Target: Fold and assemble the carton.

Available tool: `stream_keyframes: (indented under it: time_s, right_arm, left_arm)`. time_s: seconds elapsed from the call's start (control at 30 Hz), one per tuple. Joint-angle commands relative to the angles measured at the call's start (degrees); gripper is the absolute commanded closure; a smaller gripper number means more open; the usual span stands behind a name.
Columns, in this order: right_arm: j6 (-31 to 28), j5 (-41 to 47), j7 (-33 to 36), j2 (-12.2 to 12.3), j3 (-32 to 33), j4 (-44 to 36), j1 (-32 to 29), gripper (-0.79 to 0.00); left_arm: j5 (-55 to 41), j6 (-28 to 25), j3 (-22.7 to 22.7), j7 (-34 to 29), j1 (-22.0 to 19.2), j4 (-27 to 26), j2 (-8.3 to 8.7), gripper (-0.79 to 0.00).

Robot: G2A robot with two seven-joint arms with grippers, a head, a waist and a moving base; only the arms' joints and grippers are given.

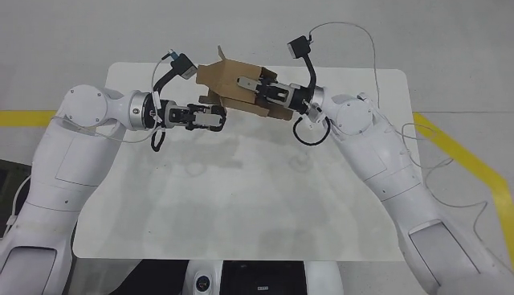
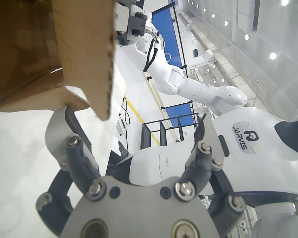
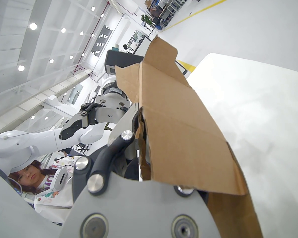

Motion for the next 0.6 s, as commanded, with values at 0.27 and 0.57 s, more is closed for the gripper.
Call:
stream_keyframes:
  time_s: [0.27,0.57]
  right_arm:
    - [-0.5,1.1,0.8,-0.9,-1.5,0.1,0.3,0.000]
    - [-0.7,1.5,1.4,-1.4,-1.7,0.9,0.6,0.000]
  left_arm:
    - [0.2,-0.1,-0.2,0.3,-0.3,0.4,-0.08,-0.785]
    - [0.0,-0.2,-0.5,0.2,-0.3,0.6,-0.10,-0.785]
